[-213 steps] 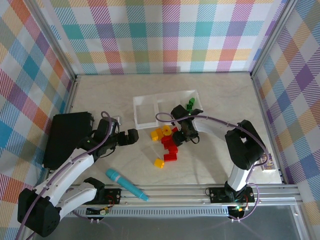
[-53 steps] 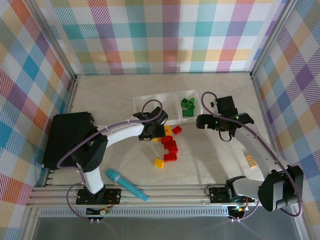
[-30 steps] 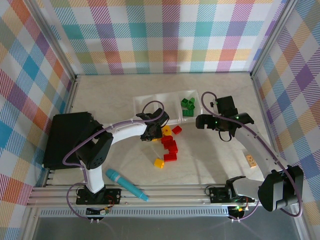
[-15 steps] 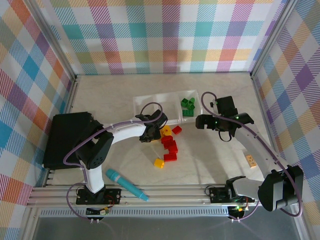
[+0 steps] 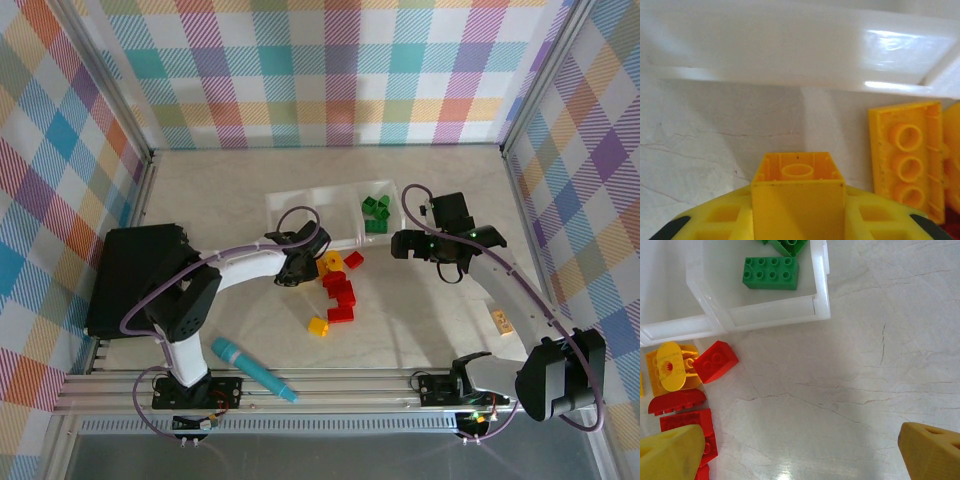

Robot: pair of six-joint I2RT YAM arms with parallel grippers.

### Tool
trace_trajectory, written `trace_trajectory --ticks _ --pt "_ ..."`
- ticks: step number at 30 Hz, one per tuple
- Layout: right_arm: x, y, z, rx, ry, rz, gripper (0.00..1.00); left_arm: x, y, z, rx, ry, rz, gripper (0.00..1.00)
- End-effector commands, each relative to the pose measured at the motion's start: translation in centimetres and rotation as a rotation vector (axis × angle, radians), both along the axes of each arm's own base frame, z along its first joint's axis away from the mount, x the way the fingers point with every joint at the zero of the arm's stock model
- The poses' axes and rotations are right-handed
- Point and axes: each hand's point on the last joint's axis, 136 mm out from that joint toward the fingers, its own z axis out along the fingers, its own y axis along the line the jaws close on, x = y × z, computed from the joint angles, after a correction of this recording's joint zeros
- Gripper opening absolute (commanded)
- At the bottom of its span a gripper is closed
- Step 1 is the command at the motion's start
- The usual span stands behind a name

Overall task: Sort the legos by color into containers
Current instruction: Pick up the lego from the center of the table, then place the lego in the container.

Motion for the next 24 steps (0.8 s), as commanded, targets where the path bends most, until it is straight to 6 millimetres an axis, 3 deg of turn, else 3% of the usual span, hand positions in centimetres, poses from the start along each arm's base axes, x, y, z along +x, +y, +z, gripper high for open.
trace_trajectory --ticks 1,7,11,17,24 --pt "-0.1 -0.2 0.0 0.004 0.004 -0.015 0.99 0.2 -0.6 3.0 -0.052 -0.044 -0.044 0.28" --pt "-0.1 -0.2 0.0 0.004 0.006 -0.015 0.99 0.6 -0.1 9.3 -0.053 -0.177 -0.095 0.28" --pt "-0.2 0.4 0.3 0.033 0.003 0.005 0.99 2.0 0.3 11.3 -0.005 -0.213 -0.130 0.30" --pt "-0.4 0.9 0.5 0.058 -0.002 0.028 0.99 5.5 1.3 12.0 0.058 -0.224 -0.132 0.31" --pt "-0.8 2.0 1.0 0.114 -0.014 0.072 0.99 9.9 3.4 10.4 0.020 -0.195 -0.046 0.31"
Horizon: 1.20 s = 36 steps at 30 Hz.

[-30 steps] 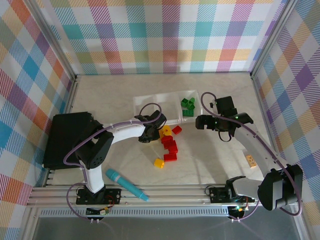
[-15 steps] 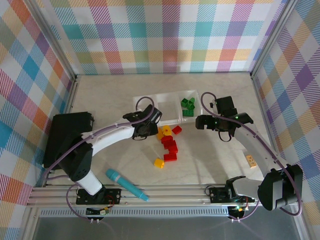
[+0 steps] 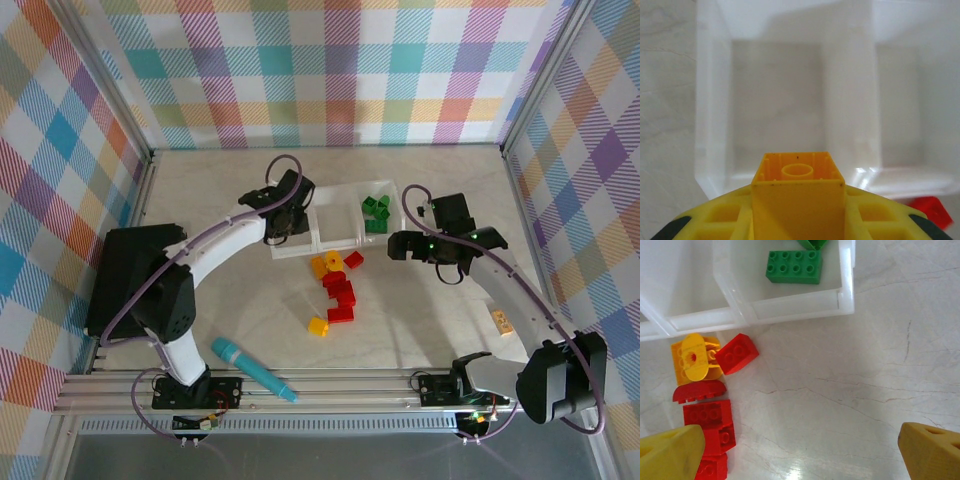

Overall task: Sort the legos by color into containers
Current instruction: Place the lego in the container.

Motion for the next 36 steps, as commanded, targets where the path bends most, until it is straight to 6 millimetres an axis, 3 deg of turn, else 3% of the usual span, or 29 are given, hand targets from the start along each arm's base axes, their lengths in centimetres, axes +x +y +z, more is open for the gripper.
trace_trajectory --ticks 1,6,17,23,28,36 --pt "-0.2 0.6 0.7 0.045 -0.022 0.022 0.99 1.5 0.8 -0.3 -0.022 0.015 0.005 0.31" --pt "-0.2 0.7 0.7 0.046 -0.022 0.023 0.99 3.1 -0.5 -1.2 -0.083 0.033 -0.035 0.40" --pt "-0.4 0.7 1.0 0.056 -0.031 0.029 0.99 5.0 -1.2 -2.8 -0.046 0.059 -0.049 0.40" --pt "-0.3 0.7 1.1 0.061 -0.043 0.017 0.99 4.0 -1.0 -0.9 -0.076 0.002 -0.075 0.48" --pt "-0.3 0.6 0.6 0.053 -0.025 0.015 0.99 0.6 -0.1 -0.5 -0.077 -0.016 -0.092 0.70" --pt "-0.1 0.6 0.1 0.044 0.002 0.013 0.99 -8.7 -1.1 -2.3 -0.059 0.035 -0.210 0.86"
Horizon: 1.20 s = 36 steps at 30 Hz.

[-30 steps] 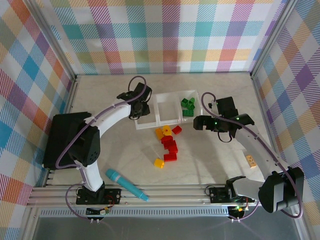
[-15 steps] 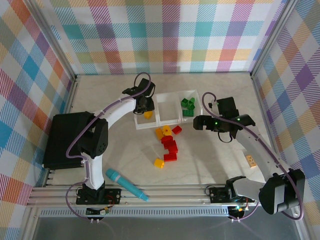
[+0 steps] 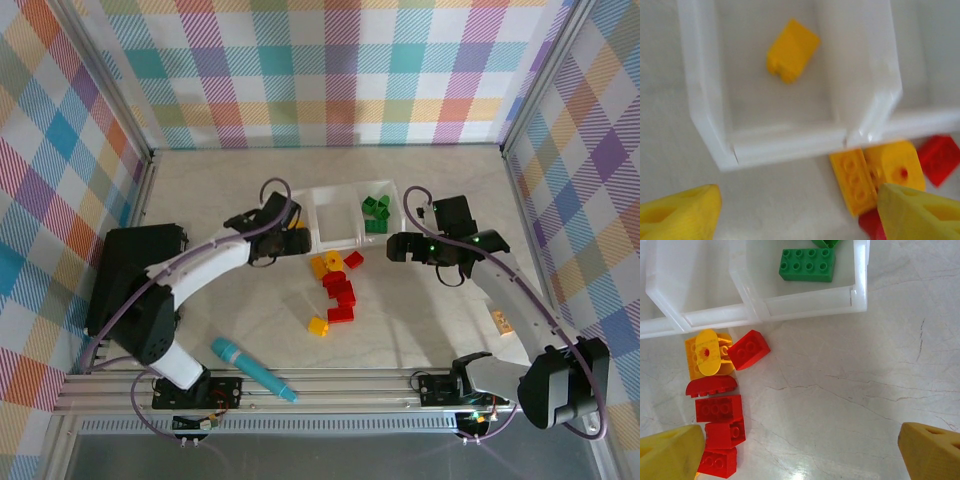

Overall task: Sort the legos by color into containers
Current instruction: Place the lego in the container, then pick up the lego from the middle-left of the table.

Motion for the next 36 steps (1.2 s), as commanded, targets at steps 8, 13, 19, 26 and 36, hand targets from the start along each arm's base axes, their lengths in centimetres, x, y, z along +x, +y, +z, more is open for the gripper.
trace_trajectory --ticks 8,13,19,26,36 --pt "0.6 0.4 -1.3 0.002 0.057 -0.001 0.99 -9.3 -3.3 -0.1 0.110 0.029 -0.336 1.00" --pt "0.7 0.0 -1.4 -0.016 0.055 -0.010 0.99 -11.4 -3.7 -2.3 0.198 0.096 -0.402 1.00" --pt "0.8 -0.6 -1.4 -0.046 0.039 -0.030 0.99 -14.1 -6.5 -4.2 0.258 0.152 -0.524 0.99" --pt "0.8 -0.8 -1.6 -0.057 0.039 -0.037 0.99 -15.6 -7.3 -6.8 0.318 0.220 -0.571 0.85" --pt "0.8 -0.9 -1.6 -0.058 0.037 -0.042 0.99 -16.0 -7.4 -7.9 0.307 0.253 -0.547 0.70"
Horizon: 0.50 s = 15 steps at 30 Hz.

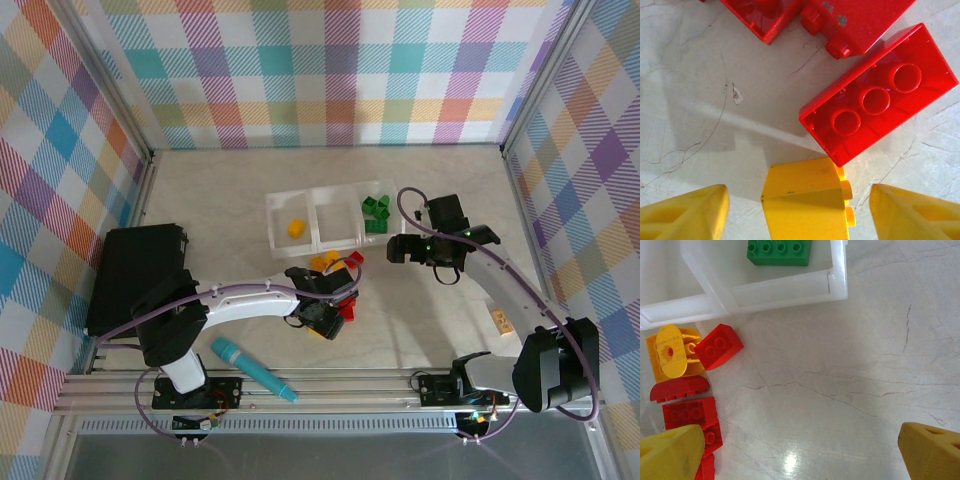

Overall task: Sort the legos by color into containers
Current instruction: Pick up the lego from the middle-left of the table.

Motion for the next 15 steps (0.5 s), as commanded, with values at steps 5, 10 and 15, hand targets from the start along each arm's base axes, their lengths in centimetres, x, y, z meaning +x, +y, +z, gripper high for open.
trace_trajectory --ticks 5,10,15 --pt "0.2 -0.2 0.8 0.007 -0.026 -0.016 0.99 -0.5 0.1 -1.1 0.038 0.036 0.024 0.70" --pt "0.2 -0.2 0.8 0.004 -0.024 -0.017 0.99 -0.6 0.4 -1.4 0.040 0.044 0.037 0.66" --pt "0.2 -0.2 0.8 0.005 -0.025 -0.016 0.99 -0.7 0.8 -2.0 0.056 0.044 0.065 0.56"
